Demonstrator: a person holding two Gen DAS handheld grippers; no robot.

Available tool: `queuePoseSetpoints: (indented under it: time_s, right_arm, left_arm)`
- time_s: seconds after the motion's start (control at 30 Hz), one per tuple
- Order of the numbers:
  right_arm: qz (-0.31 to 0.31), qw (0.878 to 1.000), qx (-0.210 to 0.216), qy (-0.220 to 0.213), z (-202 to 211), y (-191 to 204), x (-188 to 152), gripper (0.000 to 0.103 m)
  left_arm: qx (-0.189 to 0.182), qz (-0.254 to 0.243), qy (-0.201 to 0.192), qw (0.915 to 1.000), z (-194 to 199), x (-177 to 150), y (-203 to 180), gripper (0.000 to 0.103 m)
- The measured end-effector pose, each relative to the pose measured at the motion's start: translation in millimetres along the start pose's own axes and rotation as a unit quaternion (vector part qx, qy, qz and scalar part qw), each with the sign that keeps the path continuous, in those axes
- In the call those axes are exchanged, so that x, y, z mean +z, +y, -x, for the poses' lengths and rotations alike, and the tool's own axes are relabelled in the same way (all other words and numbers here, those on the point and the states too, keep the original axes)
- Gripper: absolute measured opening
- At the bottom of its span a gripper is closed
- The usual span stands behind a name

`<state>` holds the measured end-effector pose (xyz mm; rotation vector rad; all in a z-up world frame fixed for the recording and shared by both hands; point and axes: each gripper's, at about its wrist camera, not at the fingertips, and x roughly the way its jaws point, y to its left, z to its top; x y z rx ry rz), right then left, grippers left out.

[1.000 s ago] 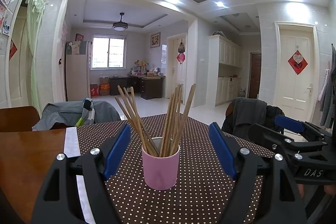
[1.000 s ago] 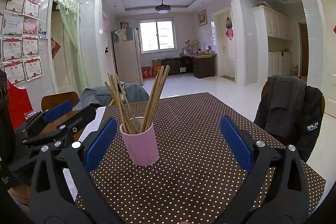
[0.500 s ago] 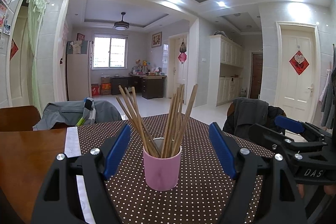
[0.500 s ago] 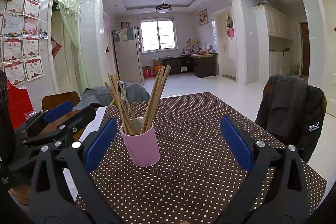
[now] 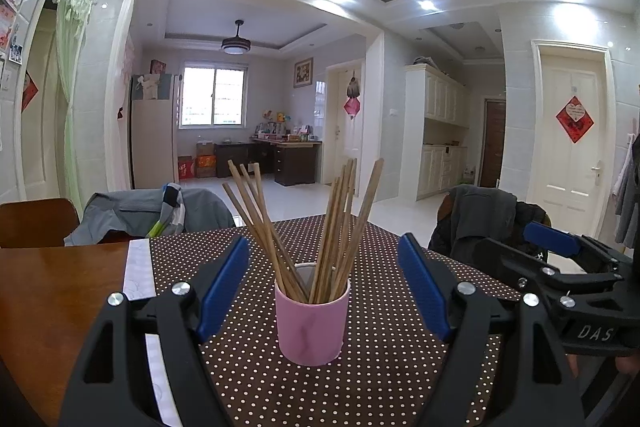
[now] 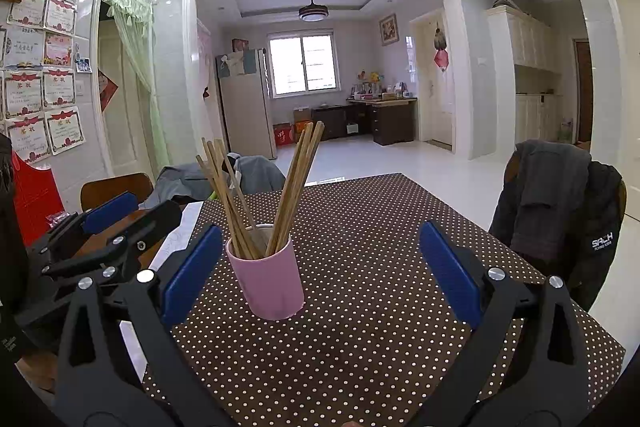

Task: Organize utensils

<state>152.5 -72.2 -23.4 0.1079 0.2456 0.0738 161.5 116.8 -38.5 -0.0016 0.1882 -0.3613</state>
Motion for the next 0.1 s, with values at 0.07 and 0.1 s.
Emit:
queuePoseSetpoints:
  time_s: [0.07, 0.1]
  right_arm:
    - [-0.002, 1.0, 0.002, 0.004, -3.0, -1.6, 0.4, 0.097]
    - [-0.001, 1.0, 0.003, 0.006, -4.6, -2.2, 0.0, 0.097]
  left_arm:
    - [0.003, 0.002, 0.006, 1.0, -4.0, -0.3, -0.6, 0.075]
    - [0.005, 0.002, 0.008, 1.0, -4.7, -0.5, -1.5, 0.075]
